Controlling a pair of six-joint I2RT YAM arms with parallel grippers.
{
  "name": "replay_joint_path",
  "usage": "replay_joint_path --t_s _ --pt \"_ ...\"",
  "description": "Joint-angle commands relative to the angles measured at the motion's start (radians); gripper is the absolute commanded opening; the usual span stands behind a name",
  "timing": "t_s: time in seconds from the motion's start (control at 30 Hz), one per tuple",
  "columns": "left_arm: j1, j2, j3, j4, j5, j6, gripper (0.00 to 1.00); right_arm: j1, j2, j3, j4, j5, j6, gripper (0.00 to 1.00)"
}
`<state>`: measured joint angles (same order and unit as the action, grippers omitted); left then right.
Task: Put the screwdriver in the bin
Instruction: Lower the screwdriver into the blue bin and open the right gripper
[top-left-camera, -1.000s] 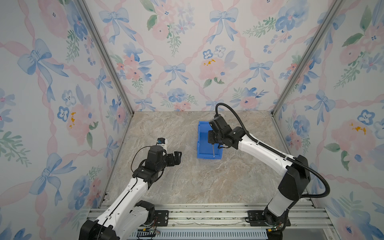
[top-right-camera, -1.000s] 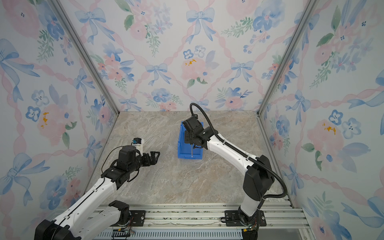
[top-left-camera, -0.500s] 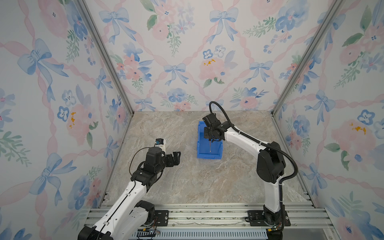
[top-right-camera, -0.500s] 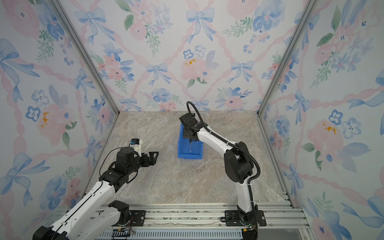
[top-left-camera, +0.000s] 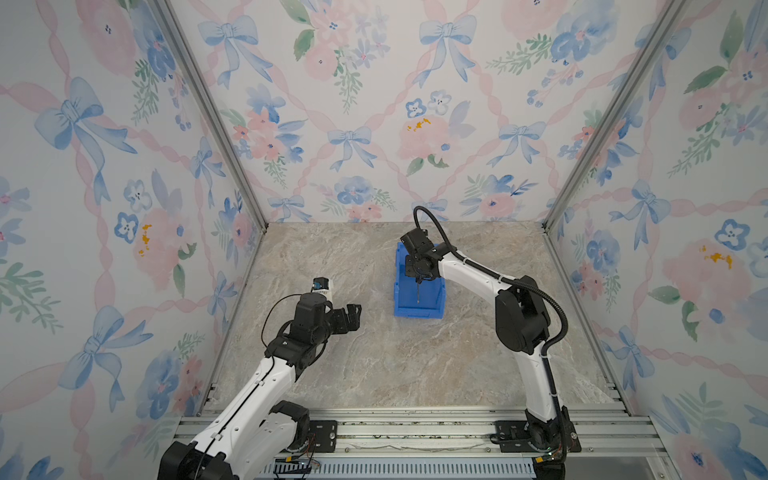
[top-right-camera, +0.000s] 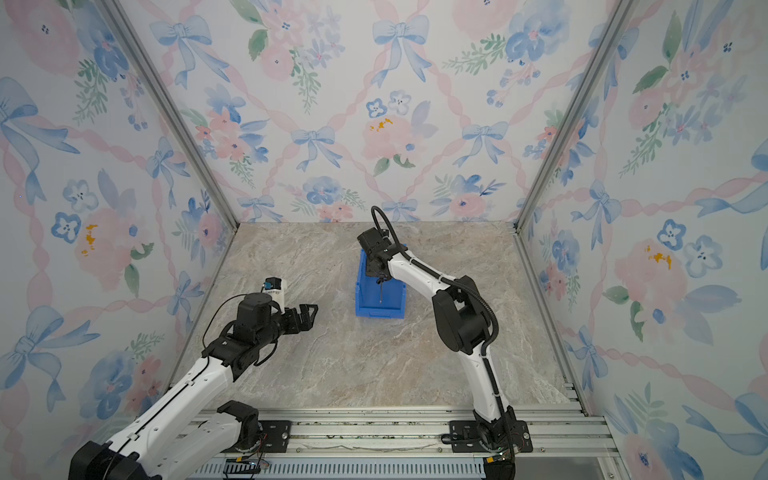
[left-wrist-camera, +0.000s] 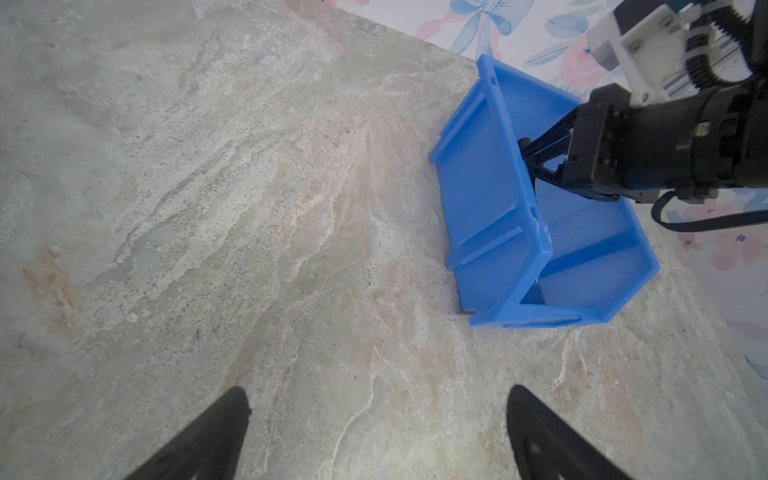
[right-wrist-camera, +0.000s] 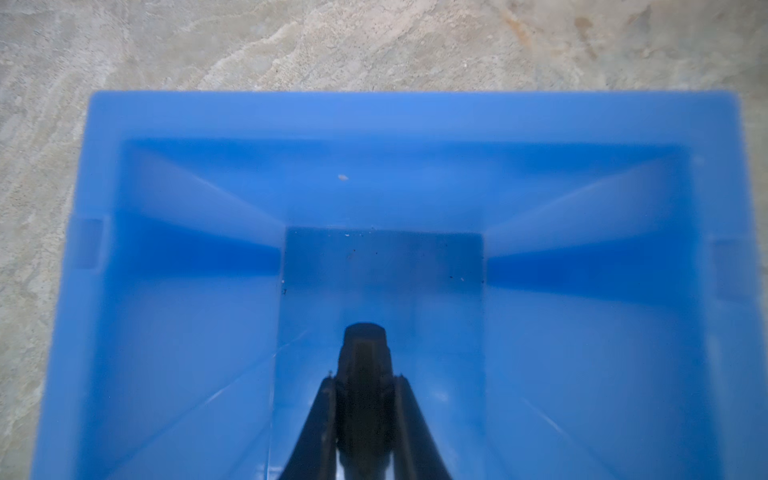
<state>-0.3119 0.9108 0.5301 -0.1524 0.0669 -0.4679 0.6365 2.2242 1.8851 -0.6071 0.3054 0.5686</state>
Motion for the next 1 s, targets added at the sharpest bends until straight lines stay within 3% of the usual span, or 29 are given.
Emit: replay_joint_path --t_s 0.0,0.5,0.97 --pt "-0.003 0.011 0.013 0.007 -0.013 0.032 0.98 0.000 0.020 0.029 -0.003 0.028 -0.007 0.00" --pt "-0.003 0.035 0.029 0.018 -0.009 0.058 0.97 0.003 0.037 -0.023 0.047 0.040 -0.006 0.07" --pt "-0.004 0.043 0.035 0.032 -0.021 0.069 0.98 0.012 0.017 -0.063 0.086 0.039 -0.012 0.21"
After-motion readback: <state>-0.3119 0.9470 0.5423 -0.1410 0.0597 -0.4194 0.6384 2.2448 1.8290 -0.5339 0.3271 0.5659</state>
